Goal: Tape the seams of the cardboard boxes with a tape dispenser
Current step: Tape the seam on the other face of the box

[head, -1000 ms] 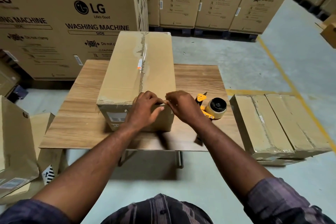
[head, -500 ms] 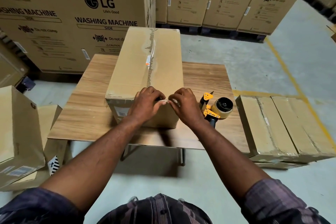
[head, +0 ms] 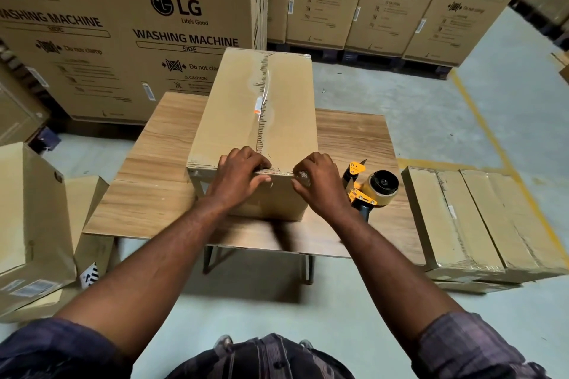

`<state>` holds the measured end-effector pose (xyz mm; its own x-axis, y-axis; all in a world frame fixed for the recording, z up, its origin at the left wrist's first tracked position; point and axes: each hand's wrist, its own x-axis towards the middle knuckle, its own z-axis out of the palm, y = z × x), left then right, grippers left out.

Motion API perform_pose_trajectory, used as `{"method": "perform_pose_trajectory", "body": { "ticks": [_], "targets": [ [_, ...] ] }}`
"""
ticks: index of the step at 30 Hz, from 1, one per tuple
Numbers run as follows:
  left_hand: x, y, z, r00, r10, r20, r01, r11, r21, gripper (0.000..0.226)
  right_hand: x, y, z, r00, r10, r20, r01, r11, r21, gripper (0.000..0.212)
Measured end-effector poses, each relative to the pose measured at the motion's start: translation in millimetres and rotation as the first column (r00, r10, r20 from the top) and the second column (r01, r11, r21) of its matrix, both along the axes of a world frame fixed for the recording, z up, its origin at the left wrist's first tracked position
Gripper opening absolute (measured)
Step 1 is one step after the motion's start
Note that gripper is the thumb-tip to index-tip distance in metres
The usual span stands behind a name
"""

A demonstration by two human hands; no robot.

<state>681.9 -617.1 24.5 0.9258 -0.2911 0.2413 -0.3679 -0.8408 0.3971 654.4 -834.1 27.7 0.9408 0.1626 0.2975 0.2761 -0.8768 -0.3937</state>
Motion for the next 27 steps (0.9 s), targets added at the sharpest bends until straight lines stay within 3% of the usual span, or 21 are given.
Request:
{"method": "perform_pose_trajectory", "body": {
  "ticks": [3,9,15,20,23,27],
  "targets": [
    [-2.2,5.2,-2.2,0.999,-0.037,-0.033,0.038,0.999,0.023,0.043,-1.8,4.6,-2.9,1.0,-0.022,-0.016,0.021,0.998,-0.058,0.027],
    [-0.5,10.2,4.3,1.0,-0.028,0.004,0.028,0.999,-0.033,0.025,11.4,38.1,5.4,0.998,0.048,-0.036,-0.046,0.998,0.033,0.016],
    [-6.1,21.6,4.7,0.998,0.057,-0.018,-0.056,0.996,0.071,0.041,11.5,30.7,-4.8,0.997,0.071,-0.039,-0.071,0.997,-0.001,0.022],
    [0.2,45.7,7.2,0.995,0.096,0.029,-0.098,0.994,0.047,0.032,18.5,48.4,9.6,0.995,0.06,-0.085,-0.058,0.998,0.023,0.019],
    [2.3,64.8,3.4,1.0,0.029,0.0,-0.029,0.999,0.035,0.036,14.9,47.1,3.7,0.995,0.05,-0.088,-0.047,0.998,0.044,0.018],
    [2.6,69.5,6.7,0.999,-0.031,-0.037,0.032,0.999,0.037,0.042,17.2,55.0,6.2,0.993,0.031,-0.112,-0.046,0.991,-0.128,0.025]
  ]
}}
